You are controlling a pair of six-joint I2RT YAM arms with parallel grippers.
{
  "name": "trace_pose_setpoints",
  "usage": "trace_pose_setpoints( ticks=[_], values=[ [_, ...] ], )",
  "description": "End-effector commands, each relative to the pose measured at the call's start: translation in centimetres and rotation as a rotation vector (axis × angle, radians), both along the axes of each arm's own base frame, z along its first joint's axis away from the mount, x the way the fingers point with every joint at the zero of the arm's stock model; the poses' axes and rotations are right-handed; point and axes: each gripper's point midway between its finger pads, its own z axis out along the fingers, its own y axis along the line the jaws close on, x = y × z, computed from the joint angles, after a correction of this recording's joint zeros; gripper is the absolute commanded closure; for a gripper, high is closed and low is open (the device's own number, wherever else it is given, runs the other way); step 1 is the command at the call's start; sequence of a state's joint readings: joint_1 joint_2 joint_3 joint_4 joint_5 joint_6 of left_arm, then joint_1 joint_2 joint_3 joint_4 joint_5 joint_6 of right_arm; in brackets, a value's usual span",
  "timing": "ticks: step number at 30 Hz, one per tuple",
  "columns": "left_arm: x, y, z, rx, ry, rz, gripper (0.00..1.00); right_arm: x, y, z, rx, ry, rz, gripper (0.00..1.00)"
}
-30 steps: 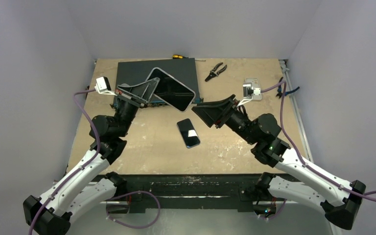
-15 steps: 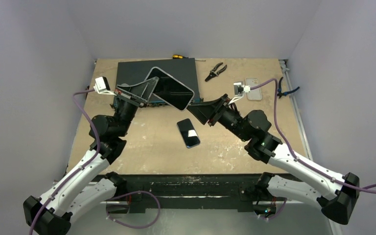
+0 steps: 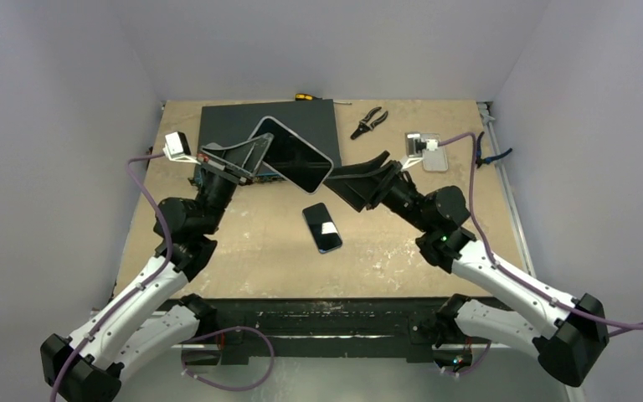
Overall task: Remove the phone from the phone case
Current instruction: Remove the phone case from the phone.
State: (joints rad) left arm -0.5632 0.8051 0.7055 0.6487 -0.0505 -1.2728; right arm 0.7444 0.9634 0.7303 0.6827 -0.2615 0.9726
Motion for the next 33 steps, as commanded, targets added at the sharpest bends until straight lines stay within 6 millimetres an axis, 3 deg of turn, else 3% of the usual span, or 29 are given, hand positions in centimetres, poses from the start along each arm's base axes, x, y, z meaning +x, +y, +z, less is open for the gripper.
trace_pose_setpoints(
  ticks=[1,6,15,20,29,31,33],
  values=[
    [-1.7,0.2,2.7,-0.101,-0.084,-0.07,1.0,-1.5,1.1,2.7,0.059,-0.03,0.136,0.02],
    [-1.7,0.0,2.7,-0.103,-0.09,-0.08,1.0,-0.7,1.9,3.2,0.07,-0.016,0.148,0.08],
    [-0.9,-0.5,1.4,-0.077,-0.066,-0.075,1.0,-1.3,2.5,4.3,0.145,-0.015,0.237,0.38],
    [-0.6,-0.6,0.9,-0.067,-0.057,-0.066,1.0,-1.2,2.6,4.4,0.154,-0.01,0.243,0.49],
    [0.0,-1.1,-0.6,-0.03,-0.03,-0.061,1.0,-2.0,3.2,4.5,0.165,0.013,0.331,0.99],
    [-0.1,-1.2,-1.1,-0.007,-0.027,-0.065,0.98,-2.4,3.0,4.5,0.177,0.029,0.355,1.0],
    [-0.5,-1.6,-1.5,0.024,-0.03,-0.083,0.88,-2.5,2.9,4.5,0.172,0.038,0.363,1.0]
  ],
)
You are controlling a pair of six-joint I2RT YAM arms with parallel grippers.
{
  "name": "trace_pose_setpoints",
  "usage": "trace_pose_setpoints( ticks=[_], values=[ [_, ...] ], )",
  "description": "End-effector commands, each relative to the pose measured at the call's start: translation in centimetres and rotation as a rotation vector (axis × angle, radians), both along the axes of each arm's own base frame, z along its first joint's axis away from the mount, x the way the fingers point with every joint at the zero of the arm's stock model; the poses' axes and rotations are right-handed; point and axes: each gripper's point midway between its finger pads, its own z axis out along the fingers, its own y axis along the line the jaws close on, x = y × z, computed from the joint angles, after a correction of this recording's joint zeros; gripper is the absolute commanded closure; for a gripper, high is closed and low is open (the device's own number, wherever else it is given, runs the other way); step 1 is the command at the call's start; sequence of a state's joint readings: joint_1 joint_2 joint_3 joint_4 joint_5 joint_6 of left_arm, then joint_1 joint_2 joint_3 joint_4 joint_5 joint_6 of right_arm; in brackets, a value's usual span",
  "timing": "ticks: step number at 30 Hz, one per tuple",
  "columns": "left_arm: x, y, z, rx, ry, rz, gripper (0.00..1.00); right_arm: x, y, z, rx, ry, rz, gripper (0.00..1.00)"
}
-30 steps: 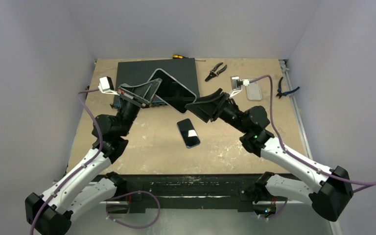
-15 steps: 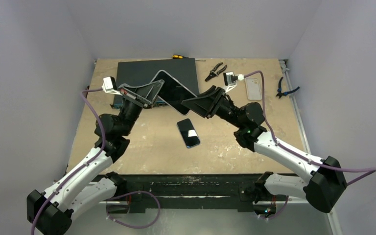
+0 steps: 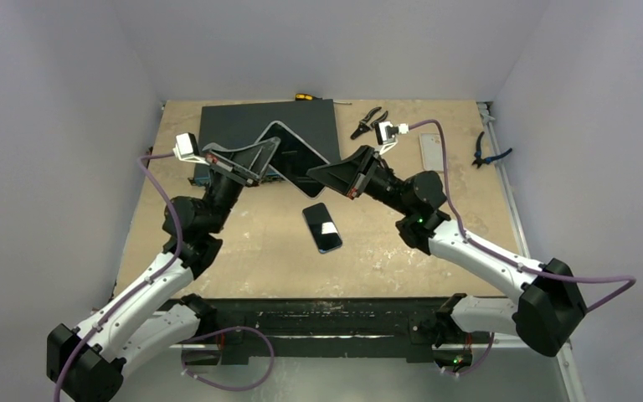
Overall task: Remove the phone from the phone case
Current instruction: Remove the phone case from the phone.
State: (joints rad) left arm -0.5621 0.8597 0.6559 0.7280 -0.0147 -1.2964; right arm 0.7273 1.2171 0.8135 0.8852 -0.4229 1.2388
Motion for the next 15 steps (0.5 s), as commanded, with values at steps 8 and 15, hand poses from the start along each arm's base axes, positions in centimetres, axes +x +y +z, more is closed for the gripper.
trace_pose_setpoints(
  ticks=[8,15],
  values=[
    [-3.2,-1.5,-0.2,0.119,-0.095,-0.119,0.49,-4.0,-2.1,5.5,0.06,-0.125,0.133,1.0],
    [-3.6,-3.1,-0.3,0.166,-0.107,-0.203,0.73,-3.8,-2.5,5.1,0.023,-0.132,0.12,1.0]
  ],
)
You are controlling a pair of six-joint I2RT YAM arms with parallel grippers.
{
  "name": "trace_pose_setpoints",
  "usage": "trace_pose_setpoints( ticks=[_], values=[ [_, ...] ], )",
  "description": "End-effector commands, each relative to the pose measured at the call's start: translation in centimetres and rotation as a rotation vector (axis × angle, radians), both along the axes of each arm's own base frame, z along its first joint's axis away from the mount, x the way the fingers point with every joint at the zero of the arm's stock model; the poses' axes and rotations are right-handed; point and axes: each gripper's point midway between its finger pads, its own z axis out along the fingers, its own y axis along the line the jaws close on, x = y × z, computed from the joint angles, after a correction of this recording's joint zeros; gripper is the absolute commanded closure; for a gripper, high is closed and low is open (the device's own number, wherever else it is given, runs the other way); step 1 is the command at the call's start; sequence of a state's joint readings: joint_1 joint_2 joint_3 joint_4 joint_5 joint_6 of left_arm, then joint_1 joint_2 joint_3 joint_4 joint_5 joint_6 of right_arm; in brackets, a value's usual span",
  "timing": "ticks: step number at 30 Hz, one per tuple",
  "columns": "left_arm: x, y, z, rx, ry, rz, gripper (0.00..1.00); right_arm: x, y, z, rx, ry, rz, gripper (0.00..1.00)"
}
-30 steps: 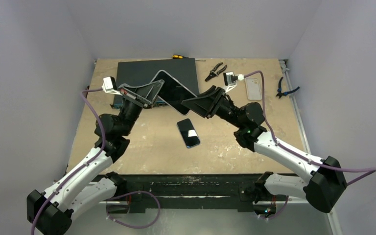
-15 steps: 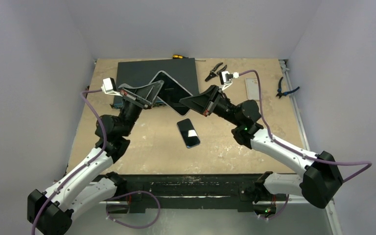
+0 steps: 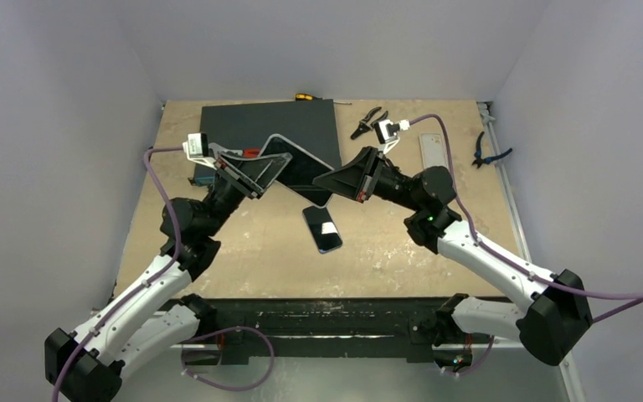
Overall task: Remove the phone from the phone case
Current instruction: Remove the phone case from the phone.
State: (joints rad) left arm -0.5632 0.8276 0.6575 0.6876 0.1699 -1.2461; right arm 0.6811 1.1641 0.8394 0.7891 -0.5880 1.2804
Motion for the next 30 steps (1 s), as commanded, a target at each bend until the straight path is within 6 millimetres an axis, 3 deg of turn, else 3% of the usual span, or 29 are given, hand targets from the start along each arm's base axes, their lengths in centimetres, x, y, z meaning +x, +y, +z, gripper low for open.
trace_pose_setpoints(
  ticks=[1,4,7,10,12,14,16,23,30],
  values=[
    [-0.8,-1.3,0.1,0.053,-0.033,-0.077,0.74,-1.7,-1.5,4.6,0.083,-0.13,0.004,1.0],
    [-0.9,-1.4,0.2,0.049,-0.037,-0.085,0.81,-1.5,-1.4,4.4,0.068,-0.128,0.006,1.0],
    [-1.0,-1.4,0.5,0.048,-0.049,-0.087,1.0,-1.3,-1.2,4.0,0.043,-0.126,0.005,1.0],
    [-1.0,-1.0,0.9,0.03,-0.055,-0.07,1.0,-1.4,-1.3,4.0,0.026,-0.148,0.01,1.0],
    [-0.8,-0.3,1.5,-0.004,-0.049,-0.032,1.0,-1.5,-1.5,4.1,0.005,-0.185,0.0,0.63],
    [-0.4,0.8,2.2,-0.059,-0.038,0.02,1.0,-1.6,-1.8,4.5,-0.03,-0.246,-0.034,0.43],
    [-0.2,1.9,3.2,-0.115,-0.033,0.062,1.0,-0.9,-2.2,4.1,-0.099,-0.298,-0.116,0.33],
    [1.1,3.9,5.4,-0.282,0.02,0.114,1.0,-0.8,-2.9,1.7,-0.154,-0.349,-0.185,0.33],
    [1.5,3.5,5.9,-0.292,0.031,0.102,1.0,-0.9,-2.1,2.6,-0.117,-0.369,-0.173,0.38]
  ],
)
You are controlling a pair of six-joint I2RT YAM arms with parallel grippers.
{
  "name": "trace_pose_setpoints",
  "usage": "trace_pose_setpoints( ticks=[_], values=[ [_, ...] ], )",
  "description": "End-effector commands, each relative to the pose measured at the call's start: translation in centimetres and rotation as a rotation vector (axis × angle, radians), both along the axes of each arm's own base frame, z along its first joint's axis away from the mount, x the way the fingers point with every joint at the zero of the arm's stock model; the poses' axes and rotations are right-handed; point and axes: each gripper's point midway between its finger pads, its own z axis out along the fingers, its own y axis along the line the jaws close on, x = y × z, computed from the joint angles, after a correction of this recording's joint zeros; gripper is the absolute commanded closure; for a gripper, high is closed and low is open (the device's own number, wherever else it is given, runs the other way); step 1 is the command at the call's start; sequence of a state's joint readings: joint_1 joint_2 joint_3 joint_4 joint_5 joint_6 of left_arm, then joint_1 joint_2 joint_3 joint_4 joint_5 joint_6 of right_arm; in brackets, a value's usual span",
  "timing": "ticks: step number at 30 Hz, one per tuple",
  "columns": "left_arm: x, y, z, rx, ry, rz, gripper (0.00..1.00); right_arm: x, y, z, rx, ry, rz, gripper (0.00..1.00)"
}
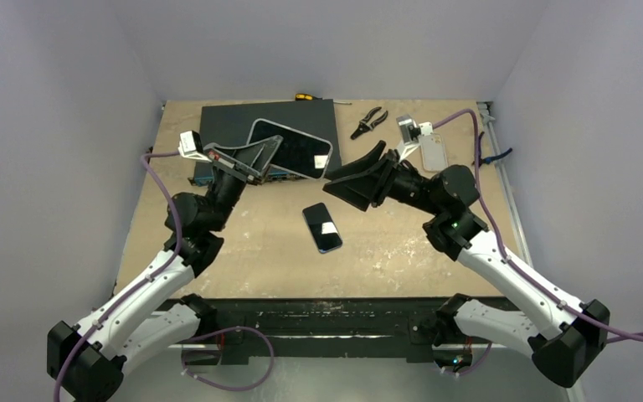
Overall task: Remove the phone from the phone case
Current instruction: Remove the phone case from the phone.
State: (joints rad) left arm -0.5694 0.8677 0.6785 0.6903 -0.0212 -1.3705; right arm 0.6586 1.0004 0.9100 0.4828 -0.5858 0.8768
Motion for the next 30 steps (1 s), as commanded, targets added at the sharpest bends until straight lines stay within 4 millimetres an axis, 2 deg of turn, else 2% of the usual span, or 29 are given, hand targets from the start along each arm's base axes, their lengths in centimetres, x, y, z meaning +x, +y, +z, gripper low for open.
trace_pose_setpoints(
  ticks=[1,12,18,25,30],
  values=[
    [-1.4,1.9,5.1,-0.131,-0.102,0.017,1.0,0.2,0.7,1.4,0.026,-0.058,-0.005,0.39],
    [-1.7,1.8,5.2,-0.134,-0.105,0.002,1.0,2.1,2.2,1.4,0.052,0.007,-0.001,0.44],
    [-1.7,1.7,5.1,-0.131,-0.101,-0.001,1.0,1.9,2.5,2.2,0.084,-0.013,0.02,0.64],
    [-1.5,1.5,4.7,-0.132,-0.083,-0.011,1.0,0.9,3.1,2.8,0.083,-0.061,0.047,0.8],
    [-0.9,1.2,3.8,-0.121,-0.038,-0.018,1.0,-0.4,3.2,3.7,0.083,-0.136,0.057,0.86]
  ],
)
